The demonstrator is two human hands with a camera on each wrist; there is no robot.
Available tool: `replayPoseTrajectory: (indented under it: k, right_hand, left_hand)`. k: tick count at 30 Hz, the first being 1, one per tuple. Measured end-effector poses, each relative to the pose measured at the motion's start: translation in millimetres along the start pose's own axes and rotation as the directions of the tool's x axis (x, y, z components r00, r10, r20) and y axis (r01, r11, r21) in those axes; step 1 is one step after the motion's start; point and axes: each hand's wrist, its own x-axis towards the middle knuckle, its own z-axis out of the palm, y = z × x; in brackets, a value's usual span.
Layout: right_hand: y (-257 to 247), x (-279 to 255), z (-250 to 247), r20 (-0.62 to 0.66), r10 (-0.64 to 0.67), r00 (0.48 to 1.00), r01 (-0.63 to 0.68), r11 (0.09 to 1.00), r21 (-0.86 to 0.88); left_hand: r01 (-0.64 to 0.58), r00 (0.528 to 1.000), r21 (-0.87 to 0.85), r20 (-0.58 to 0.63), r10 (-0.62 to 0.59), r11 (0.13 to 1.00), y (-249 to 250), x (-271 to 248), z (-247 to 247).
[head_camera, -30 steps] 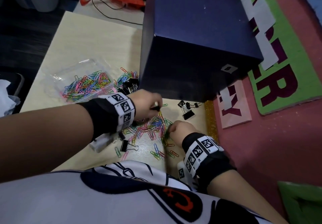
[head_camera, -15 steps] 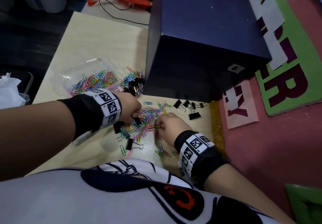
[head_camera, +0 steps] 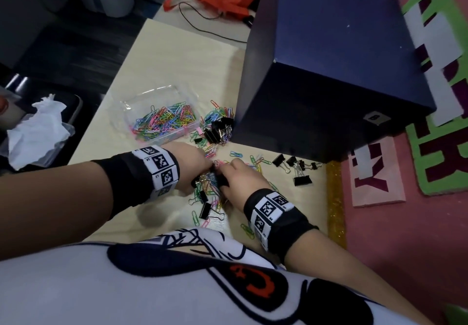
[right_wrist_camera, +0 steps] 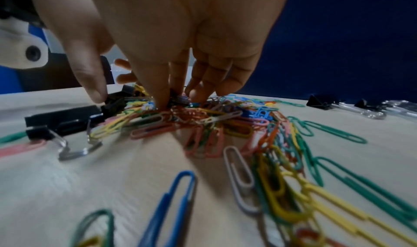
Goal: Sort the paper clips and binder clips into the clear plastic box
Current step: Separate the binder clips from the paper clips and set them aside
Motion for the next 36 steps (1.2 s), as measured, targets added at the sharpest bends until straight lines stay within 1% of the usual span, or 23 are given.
replayPoseTrajectory:
  k: [3, 5, 6, 8, 9, 12, 13, 14, 16, 17, 18, 19, 20, 21, 22, 24, 25, 26, 28, 31, 34, 36]
  right_hand:
    - [4, -4, -4, -0.12, 0.02, 0.993, 0.0, 0.987, 0.159]
    - [7, -6, -6, -0.184, 0.096, 0.978, -0.042, 0.959, 0.279]
    - [9, -8, -8, -0.19, 0.161, 0.969, -0.087, 0.933, 0.349]
    - [13, -12, -10, -0.156, 0.287, 0.945, -0.177, 0.852, 0.493]
    - [16, -14, -11, -0.139, 0.329, 0.934, -0.209, 0.819, 0.534]
    - [30, -20, -10, -0.136, 0.441, 0.887, -0.308, 0.786, 0.537]
    - [36, -21, -9, -0.15, 0.494, 0.856, -0.347, 0.766, 0.542]
    - [41, -22, -9, -0.174, 0.559, 0.81, -0.388, 0.736, 0.555]
    - [52, -25, -11, -0.237, 0.697, 0.677, -0.482, 0.663, 0.572]
    - [56, -27, -11, -0.287, 0.735, 0.615, -0.526, 0.653, 0.545]
    - [60, -29, -11, -0.351, 0.742, 0.572, -0.559, 0.665, 0.494]
    - [62, -31, -9, -0.429, 0.716, 0.551, -0.56, 0.698, 0.445]
    - [63, -34, -9, -0.5, 0.666, 0.553, -0.527, 0.745, 0.41]
    - [62, -34, -8, -0.54, 0.611, 0.578, -0.482, 0.79, 0.378]
    - [61, -34, -7, -0.551, 0.561, 0.618, -0.444, 0.827, 0.343]
    - [58, -32, -5, -0.469, 0.507, 0.723, -0.405, 0.862, 0.306]
    - [55, -31, -3, -0.421, 0.484, 0.767, -0.369, 0.87, 0.328]
    - [52, -29, -2, -0.382, 0.457, 0.803, -0.323, 0.873, 0.365]
    - [44, -27, 1, -0.335, 0.389, 0.858, -0.244, 0.883, 0.401]
    - [32, -23, 1, -0.274, 0.308, 0.911, -0.173, 0.889, 0.424]
    - [24, -21, -4, -0.208, 0.262, 0.942, -0.132, 0.864, 0.485]
    - [20, -20, -6, -0.181, 0.261, 0.948, -0.127, 0.835, 0.536]
  left_hand:
    - [0.008, 1.0, 0.01, -0.006, -0.008, 1.0, 0, -1, -1]
    - [0.001, 1.0, 0.035, 0.004, -0.001, 0.999, -2, 0, -4]
    - [-0.005, 1.0, 0.054, 0.006, 0.005, 0.999, -3, 1, -5]
    - [-0.018, 1.0, 0.098, 0.012, 0.017, 0.995, -3, 2, -9]
    - [-0.024, 0.999, 0.116, 0.026, 0.021, 0.993, -3, 3, -10]
    - [-0.046, 0.996, 0.149, 0.08, 0.035, 0.988, -1, 8, -11]
    - [-0.052, 0.995, 0.148, 0.088, 0.04, 0.988, 0, 10, -11]
    - [-0.054, 0.995, 0.139, 0.091, 0.042, 0.989, 1, 10, -10]
    - [-0.058, 0.995, 0.115, 0.086, 0.048, 0.992, 2, 13, -10]
    - [-0.059, 0.995, 0.106, 0.083, 0.05, 0.993, 3, 13, -9]
    - [-0.057, 0.995, 0.102, 0.084, 0.049, 0.993, 3, 14, -9]
    - [-0.057, 0.995, 0.101, 0.084, 0.048, 0.993, 4, 15, -9]
    - [-0.058, 0.995, 0.098, 0.081, 0.05, 0.994, 4, 16, -9]
    - [-0.059, 0.996, 0.092, 0.073, 0.053, 0.994, 4, 17, -10]
    - [-0.058, 0.996, 0.086, 0.067, 0.052, 0.995, 4, 18, -11]
    - [-0.052, 0.998, 0.103, 0.05, 0.047, 0.993, 3, 19, -16]
    - [-0.048, 0.998, 0.111, 0.037, 0.044, 0.993, 2, 20, -19]
    - [-0.048, 0.999, 0.11, 0.025, 0.045, 0.993, 1, 21, -22]
    - [-0.05, 0.999, 0.091, 0.009, 0.05, 0.995, -1, 21, -27]
    - [-0.051, 0.998, 0.022, -0.043, 0.052, 0.998, -2, 22, -32]
    - [-0.108, 0.978, -0.136, -0.192, 0.081, 0.985, -4, 23, -33]
    - [-0.169, 0.956, -0.246, -0.277, 0.098, 0.954, -5, 24, -33]
